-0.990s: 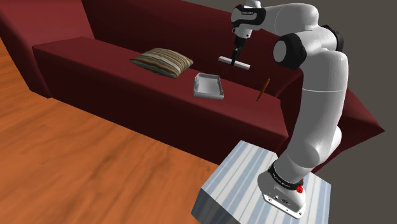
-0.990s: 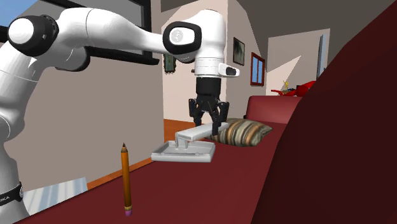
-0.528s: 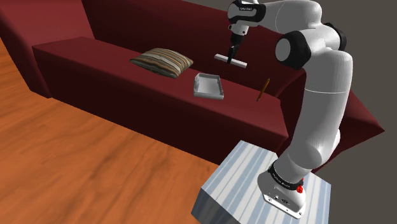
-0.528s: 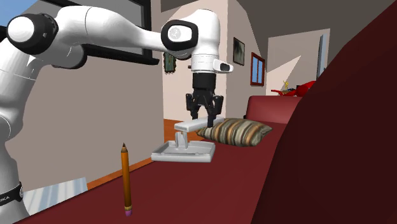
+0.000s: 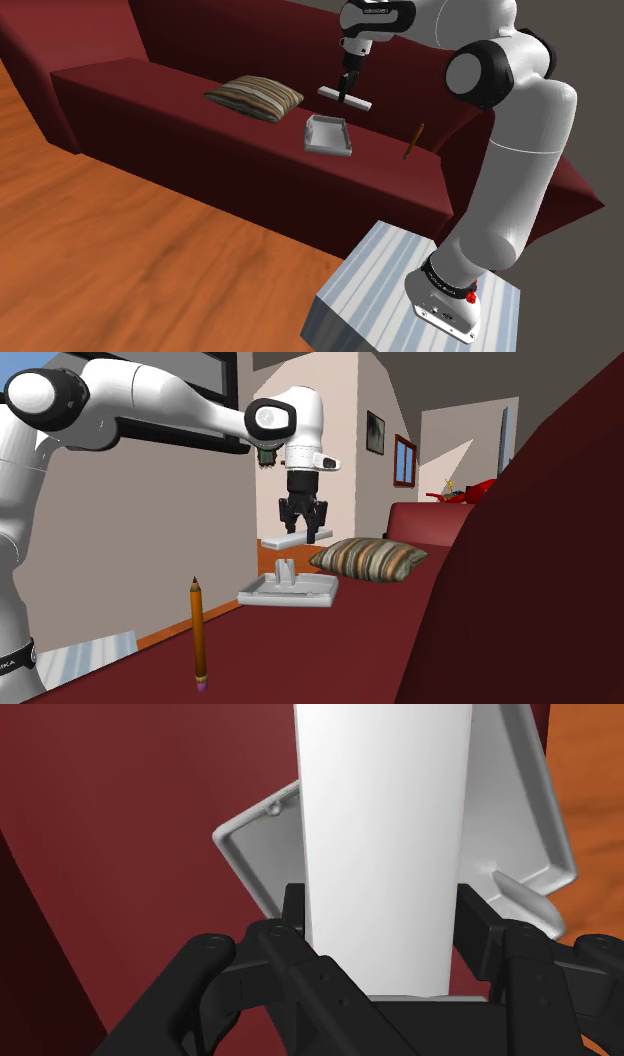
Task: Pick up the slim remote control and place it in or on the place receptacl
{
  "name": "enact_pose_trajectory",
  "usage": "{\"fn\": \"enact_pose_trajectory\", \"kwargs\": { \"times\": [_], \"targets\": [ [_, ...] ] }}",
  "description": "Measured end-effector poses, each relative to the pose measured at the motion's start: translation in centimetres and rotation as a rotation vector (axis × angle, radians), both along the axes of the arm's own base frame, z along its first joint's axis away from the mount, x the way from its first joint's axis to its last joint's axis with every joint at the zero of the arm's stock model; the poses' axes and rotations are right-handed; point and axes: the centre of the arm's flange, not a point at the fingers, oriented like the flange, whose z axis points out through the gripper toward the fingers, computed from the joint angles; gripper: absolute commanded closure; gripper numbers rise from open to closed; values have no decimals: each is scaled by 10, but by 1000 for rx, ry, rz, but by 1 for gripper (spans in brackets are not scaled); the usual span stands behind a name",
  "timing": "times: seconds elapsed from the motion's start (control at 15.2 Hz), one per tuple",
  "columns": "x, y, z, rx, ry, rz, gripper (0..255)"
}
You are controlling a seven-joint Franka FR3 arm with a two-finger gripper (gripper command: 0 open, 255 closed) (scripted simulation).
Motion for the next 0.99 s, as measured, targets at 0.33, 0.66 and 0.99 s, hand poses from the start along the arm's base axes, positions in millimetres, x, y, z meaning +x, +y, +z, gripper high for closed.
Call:
{"fn": "enact_pose_trajectory", "kwargs": {
  "times": [0.33, 0.66, 0.99],
  "targets": [
    [11, 50, -8, 0, 0, 0, 255],
    [13, 52, -32, 0, 1, -1, 255],
    [14, 53, -60, 0, 1, -1, 255]
  ]
}}
